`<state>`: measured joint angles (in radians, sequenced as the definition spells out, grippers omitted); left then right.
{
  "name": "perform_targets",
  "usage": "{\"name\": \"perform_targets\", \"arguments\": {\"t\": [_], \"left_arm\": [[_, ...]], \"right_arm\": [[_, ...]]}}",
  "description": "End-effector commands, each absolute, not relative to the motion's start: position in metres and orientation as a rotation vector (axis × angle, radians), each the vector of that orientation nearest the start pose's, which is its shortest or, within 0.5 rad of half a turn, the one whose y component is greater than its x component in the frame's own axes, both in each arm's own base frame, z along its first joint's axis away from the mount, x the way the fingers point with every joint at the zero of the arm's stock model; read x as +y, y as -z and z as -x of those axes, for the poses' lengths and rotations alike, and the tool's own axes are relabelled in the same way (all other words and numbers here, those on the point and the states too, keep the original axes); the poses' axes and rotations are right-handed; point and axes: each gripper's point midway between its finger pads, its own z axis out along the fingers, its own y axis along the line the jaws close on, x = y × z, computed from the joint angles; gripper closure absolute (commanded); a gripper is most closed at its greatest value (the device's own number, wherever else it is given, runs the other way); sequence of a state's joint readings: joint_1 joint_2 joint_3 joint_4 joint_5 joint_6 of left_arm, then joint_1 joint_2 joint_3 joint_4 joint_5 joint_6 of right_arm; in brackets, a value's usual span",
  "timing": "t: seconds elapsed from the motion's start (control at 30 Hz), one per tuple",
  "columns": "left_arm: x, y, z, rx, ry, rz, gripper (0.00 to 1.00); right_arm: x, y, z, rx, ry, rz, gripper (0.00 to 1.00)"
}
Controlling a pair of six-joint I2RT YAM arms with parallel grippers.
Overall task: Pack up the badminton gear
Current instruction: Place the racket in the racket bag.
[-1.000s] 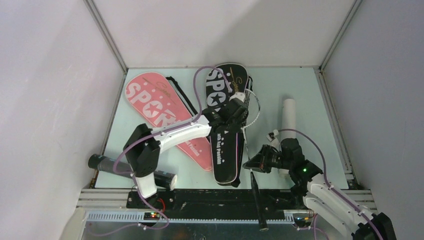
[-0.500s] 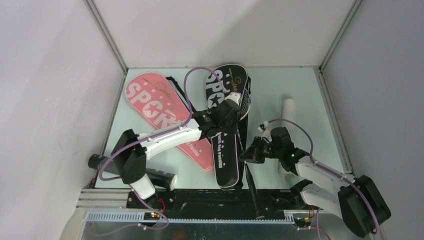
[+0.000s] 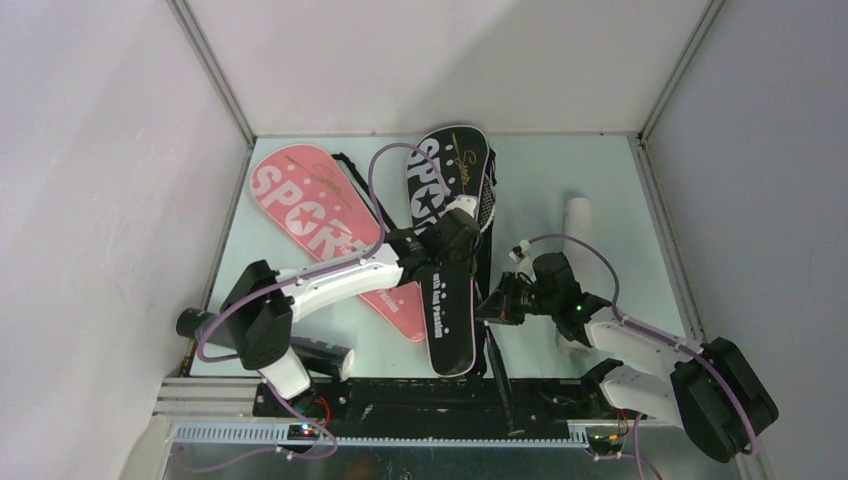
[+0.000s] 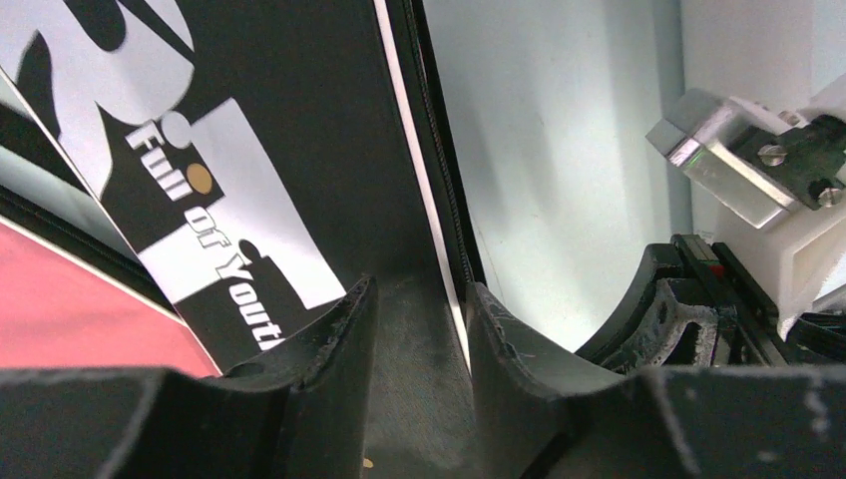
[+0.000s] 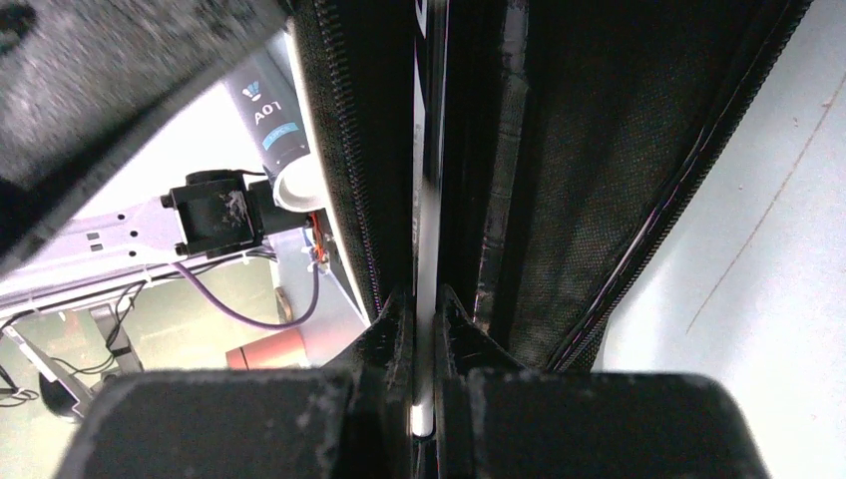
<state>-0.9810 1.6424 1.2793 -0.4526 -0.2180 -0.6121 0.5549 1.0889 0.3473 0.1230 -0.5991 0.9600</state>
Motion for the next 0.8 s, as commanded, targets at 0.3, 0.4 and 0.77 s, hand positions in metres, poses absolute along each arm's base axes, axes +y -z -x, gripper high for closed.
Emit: {"name": "perform_targets", "arguments": {"t": [0.3, 0.4, 0.77], "left_arm": [[-0.354, -0.139, -0.245, 2.424, 0.43, -0.338, 0.69], [-0.352, -0.146, -0.243, 2.407, 0.427, -0.357, 0.94], [-0.365, -0.178, -0.234, 2.285, 0.553, -0.478, 1.0]], "right_arm": [[0.279, -0.136, -0.18, 2.228, -1.431, 0.065, 1.0], [0.277, -0.139, -0.181, 2.21, -1.411, 0.067, 1.0], [0.275, -0.136, -0.158, 2.322, -1.492, 0.04, 1.0]]}}
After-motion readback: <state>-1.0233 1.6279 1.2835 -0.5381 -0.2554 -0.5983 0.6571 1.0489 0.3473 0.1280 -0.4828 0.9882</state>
